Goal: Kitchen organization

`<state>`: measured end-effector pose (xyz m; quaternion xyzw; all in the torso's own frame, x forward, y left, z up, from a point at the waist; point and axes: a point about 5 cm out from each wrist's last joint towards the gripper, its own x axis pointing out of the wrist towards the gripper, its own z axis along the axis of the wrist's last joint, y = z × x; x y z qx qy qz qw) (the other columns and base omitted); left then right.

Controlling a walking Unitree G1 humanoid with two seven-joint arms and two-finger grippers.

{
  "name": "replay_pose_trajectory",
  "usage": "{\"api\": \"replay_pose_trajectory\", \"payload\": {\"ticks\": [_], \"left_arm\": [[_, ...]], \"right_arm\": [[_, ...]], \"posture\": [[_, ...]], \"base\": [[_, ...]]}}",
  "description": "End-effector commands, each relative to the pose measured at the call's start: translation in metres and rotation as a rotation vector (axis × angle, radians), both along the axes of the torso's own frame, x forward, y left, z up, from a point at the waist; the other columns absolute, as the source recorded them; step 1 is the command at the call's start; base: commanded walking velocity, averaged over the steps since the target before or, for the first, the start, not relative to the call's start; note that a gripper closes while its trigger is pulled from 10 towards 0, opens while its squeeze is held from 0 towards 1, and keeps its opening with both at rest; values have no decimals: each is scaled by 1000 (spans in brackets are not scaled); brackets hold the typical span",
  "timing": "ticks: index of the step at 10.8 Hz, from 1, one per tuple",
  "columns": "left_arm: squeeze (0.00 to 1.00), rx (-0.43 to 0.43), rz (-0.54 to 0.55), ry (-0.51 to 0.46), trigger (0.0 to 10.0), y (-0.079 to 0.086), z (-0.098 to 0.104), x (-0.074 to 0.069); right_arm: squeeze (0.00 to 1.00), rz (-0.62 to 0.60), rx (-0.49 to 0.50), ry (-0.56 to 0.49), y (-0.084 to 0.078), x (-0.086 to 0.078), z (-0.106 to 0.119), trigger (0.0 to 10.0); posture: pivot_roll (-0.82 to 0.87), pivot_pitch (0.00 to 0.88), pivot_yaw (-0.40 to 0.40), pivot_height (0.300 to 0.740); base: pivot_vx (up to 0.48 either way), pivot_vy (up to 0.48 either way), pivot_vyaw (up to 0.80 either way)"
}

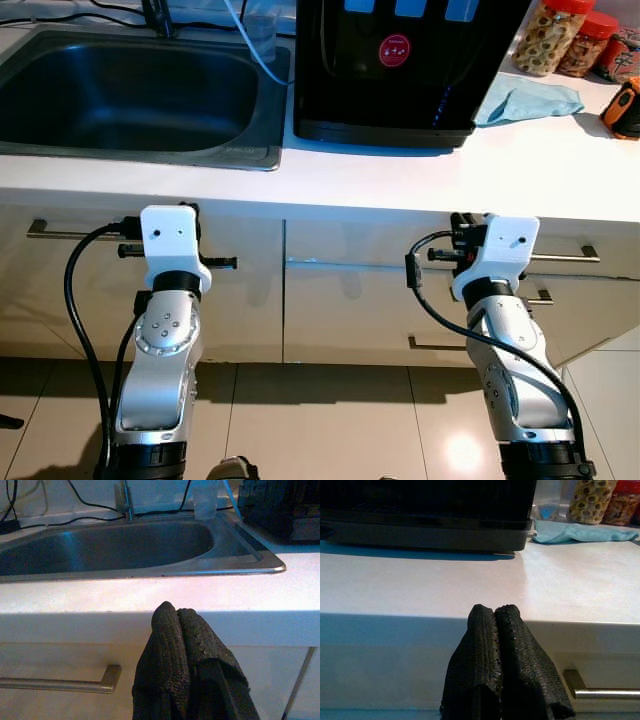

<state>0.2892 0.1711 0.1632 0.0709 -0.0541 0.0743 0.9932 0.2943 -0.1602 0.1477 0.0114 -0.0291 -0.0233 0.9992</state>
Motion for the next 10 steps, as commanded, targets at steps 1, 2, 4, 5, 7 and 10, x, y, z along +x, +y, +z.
{"api": "replay_pose_trajectory", "payload": {"ticks": [1,2,4,5,7,10], "left_arm": [[0,6,9,17,10000,-1,-4,-1],[0,6,9,17,10000,-1,-4,-1],[0,6,9,17,10000,-1,-4,-1],[0,6,9,17,10000,-1,-4,-1],[0,7,-45,109,10000,-8,-25,-6],[0,6,-44,108,10000,-7,-25,-6]], "right_arm": [[0,-27,-12,15,-6,1,-1,10000],[0,-27,-12,15,-6,1,-1,10000],[0,-27,-12,15,-6,1,-1,10000],[0,-27,-12,15,-6,1,-1,10000],[0,-16,1,17,-5,7,-2,10000],[0,-14,1,43,-4,8,-5,10000]], "posture": [[-39,107,-41,740],[-39,107,-41,740],[-39,107,-41,740],[-39,107,-41,740],[-39,115,-37,740],[-40,111,-36,740]], "base": [[0,0,0],[0,0,0],[0,0,0],[0,0,0],[0,0,0],[0,0,0]]}}
